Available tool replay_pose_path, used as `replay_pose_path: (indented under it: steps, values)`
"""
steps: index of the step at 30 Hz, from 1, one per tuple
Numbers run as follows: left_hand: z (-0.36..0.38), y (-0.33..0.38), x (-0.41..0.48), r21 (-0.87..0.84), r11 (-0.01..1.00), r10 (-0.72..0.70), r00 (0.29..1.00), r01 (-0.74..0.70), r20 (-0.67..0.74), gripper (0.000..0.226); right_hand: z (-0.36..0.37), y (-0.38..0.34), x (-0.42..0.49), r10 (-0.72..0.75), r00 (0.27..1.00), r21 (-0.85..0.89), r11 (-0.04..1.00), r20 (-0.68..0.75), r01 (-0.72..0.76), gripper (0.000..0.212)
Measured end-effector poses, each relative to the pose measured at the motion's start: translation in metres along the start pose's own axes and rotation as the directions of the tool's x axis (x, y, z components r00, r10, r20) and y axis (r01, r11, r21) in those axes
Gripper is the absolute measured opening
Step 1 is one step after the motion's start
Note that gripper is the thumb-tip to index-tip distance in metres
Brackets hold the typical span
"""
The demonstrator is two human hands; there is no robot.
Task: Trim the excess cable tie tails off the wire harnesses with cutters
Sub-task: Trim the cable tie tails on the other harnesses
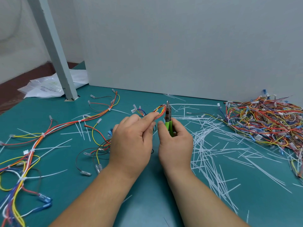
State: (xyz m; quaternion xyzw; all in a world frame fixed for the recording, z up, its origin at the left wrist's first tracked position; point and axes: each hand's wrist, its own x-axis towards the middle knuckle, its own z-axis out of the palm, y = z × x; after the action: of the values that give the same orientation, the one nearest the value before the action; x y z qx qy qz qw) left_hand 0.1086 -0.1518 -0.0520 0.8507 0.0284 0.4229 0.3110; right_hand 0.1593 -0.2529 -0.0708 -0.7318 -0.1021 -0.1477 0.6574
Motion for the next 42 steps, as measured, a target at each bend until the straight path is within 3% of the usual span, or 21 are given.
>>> replay_pose_path:
  steps: [11, 16, 21, 24, 26, 30, 35, 39, 42]
  values:
    - [-0.002, 0.001, 0.001, 0.013, 1.000, -0.028, 1.000, 0.028, -0.010, 0.027, 0.000, -0.002, -0.001, -0.011, 1.000, 0.006, 1.000, -0.003, 0.011, 0.036]
    - [-0.004, 0.007, 0.001, 0.082, 0.990, -0.112, 0.993, 0.114, -0.031, 0.040, -0.001, 0.000, 0.001, 0.032, 0.999, 0.155, 0.987, 0.030, -0.036, 0.023]
    - [-0.008, 0.003, 0.006, -0.293, 0.940, -0.164, 0.985, 0.174, 0.057, 0.043, 0.002, -0.001, 0.001, 0.078, 0.994, 0.270, 0.958, 0.082, -0.097, 0.018]
    - [-0.001, 0.005, 0.003, -0.378, 0.878, -0.233, 0.951, 0.295, 0.203, 0.033, 0.001, -0.002, 0.000, 0.055, 0.985, 0.290, 0.952, 0.161, -0.100, 0.017]
    - [0.004, 0.003, 0.002, -0.395, 0.852, -0.277, 0.937, 0.342, 0.214, 0.036, 0.001, -0.002, 0.000, 0.035, 0.988, 0.264, 0.962, 0.149, -0.074, 0.015]
    - [0.003, -0.002, 0.003, -0.344, 0.900, -0.228, 0.961, 0.268, 0.153, 0.038, 0.001, -0.002, -0.002, -0.012, 0.990, 0.220, 0.975, 0.138, -0.019, 0.008]
    - [-0.001, -0.001, 0.004, -0.339, 0.921, -0.184, 0.981, 0.193, 0.057, 0.034, 0.000, -0.007, -0.005, -0.036, 0.988, 0.144, 0.990, 0.147, 0.015, 0.020]
    - [-0.006, -0.004, 0.008, -0.204, 0.971, -0.127, 0.992, 0.127, 0.013, 0.032, 0.001, -0.011, -0.007, -0.048, 0.986, 0.099, 0.995, 0.160, 0.032, 0.036]
    - [-0.010, -0.004, 0.010, -0.153, 0.984, -0.091, 0.996, 0.093, 0.024, 0.032, 0.001, -0.011, -0.007, -0.042, 0.986, 0.102, 0.994, 0.162, 0.025, 0.034]
